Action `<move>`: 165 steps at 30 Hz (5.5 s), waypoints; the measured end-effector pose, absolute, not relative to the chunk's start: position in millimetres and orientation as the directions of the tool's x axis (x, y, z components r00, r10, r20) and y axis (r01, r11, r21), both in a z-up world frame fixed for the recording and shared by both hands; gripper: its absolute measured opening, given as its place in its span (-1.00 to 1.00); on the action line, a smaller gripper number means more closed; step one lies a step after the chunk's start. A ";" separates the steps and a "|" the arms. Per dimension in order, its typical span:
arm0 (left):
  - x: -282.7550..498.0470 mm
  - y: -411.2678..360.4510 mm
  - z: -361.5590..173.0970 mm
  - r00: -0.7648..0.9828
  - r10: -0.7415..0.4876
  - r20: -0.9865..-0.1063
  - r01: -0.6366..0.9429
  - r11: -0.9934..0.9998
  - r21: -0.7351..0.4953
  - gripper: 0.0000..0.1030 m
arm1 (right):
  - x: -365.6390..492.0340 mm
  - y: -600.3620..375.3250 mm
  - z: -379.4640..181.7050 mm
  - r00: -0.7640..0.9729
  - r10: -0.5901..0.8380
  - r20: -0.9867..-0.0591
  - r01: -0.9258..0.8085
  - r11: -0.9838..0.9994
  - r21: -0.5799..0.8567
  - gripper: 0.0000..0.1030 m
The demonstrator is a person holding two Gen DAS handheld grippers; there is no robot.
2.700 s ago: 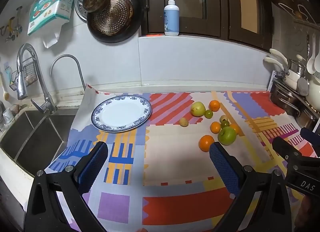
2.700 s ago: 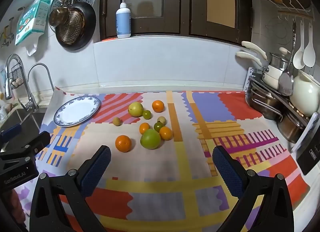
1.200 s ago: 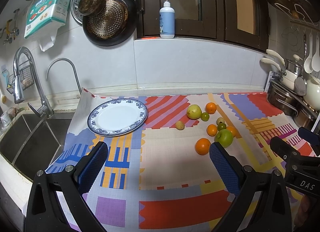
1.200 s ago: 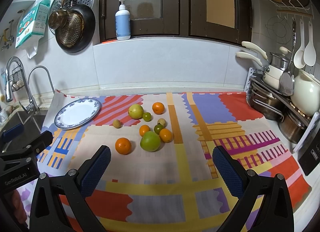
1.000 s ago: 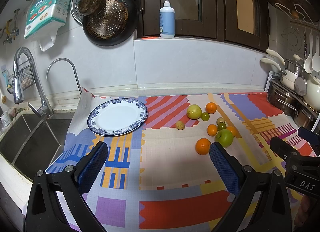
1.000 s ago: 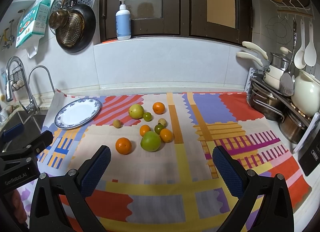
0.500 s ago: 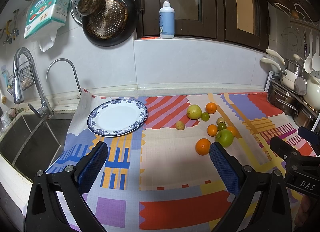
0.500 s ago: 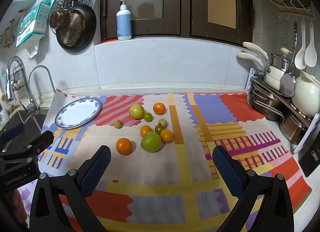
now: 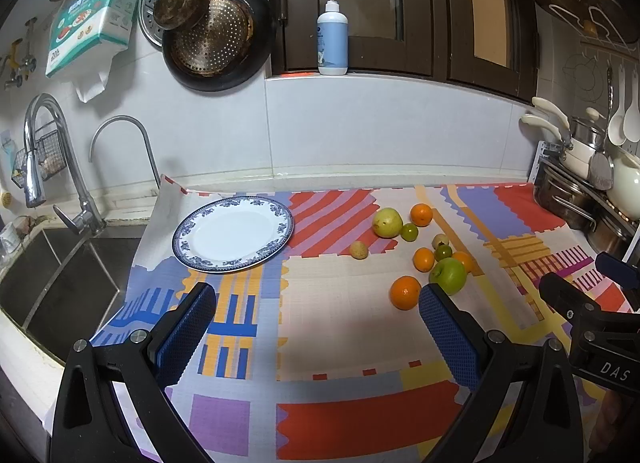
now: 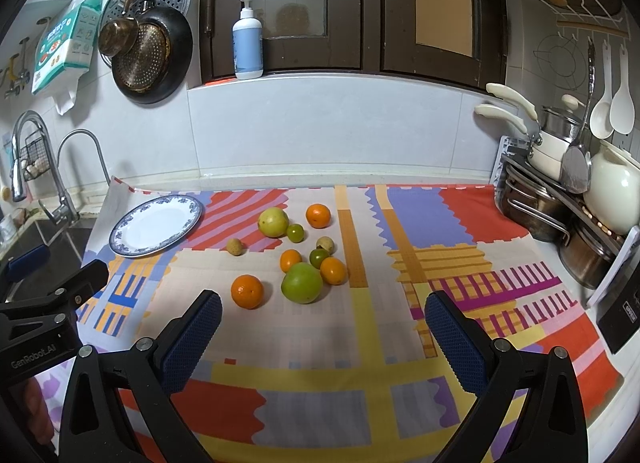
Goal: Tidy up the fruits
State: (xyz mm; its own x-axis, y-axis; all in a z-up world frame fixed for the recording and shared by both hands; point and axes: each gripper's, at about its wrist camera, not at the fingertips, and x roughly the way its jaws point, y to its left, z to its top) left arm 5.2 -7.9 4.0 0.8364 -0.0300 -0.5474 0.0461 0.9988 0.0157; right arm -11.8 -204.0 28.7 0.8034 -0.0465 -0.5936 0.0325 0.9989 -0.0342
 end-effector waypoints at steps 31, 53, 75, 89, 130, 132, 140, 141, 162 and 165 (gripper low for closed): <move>75.4 -40.8 -39.4 0.752 -0.186 -0.632 0.257 0.966 0.022 0.70 | 69.4 -217.3 -17.7 0.715 0.071 -0.695 -0.055 0.997 0.044 0.79; 134.5 -70.5 -93.3 0.556 -0.377 -0.741 0.416 0.898 -0.144 0.12 | 135.0 -227.3 -73.2 0.569 0.227 -0.791 -0.086 0.972 0.217 0.18; 154.2 -75.2 -111.8 0.476 -0.444 -0.759 0.434 0.869 -0.236 -0.27 | 153.9 -225.7 -98.5 0.502 0.284 -0.817 -0.105 0.957 0.269 -0.02; 137.9 -48.9 -86.9 0.582 -0.357 -0.731 0.345 0.922 -0.176 -0.27 | 141.6 -214.2 -90.8 0.513 0.275 -0.813 -0.139 0.961 0.238 -0.02; 139.4 108.2 -8.0 0.823 -0.005 -0.568 -0.009 1.000 -0.021 -0.27 | 181.4 -44.8 10.6 0.650 0.394 -0.650 -0.446 0.890 0.093 -0.02; 149.8 118.2 -9.8 0.817 -0.002 -0.576 -0.015 1.000 -0.025 -0.27 | 193.7 -33.4 7.2 0.635 0.400 -0.661 -0.456 0.885 0.098 -0.02; 207.4 154.5 -34.0 0.762 -0.013 -0.648 -0.042 0.997 -0.069 -0.27 | 251.4 6.5 -18.3 0.582 0.408 -0.704 -0.488 0.867 0.099 -0.02; 211.4 155.9 -36.6 0.758 -0.013 -0.653 -0.042 0.997 -0.068 -0.27 | 258.8 10.4 -23.1 0.574 0.406 -0.711 -0.491 0.866 0.098 -0.02; 309.3 195.9 -110.5 0.628 -0.032 -0.778 -0.070 0.993 -0.097 -0.27 | 354.1 60.0 -108.0 0.426 0.338 -0.839 -0.472 0.875 0.113 -0.02; 313.9 196.0 -114.7 0.628 -0.031 -0.777 -0.069 0.993 -0.095 -0.27 | 353.6 62.0 -110.6 0.423 0.336 -0.841 -0.480 0.871 0.106 -0.02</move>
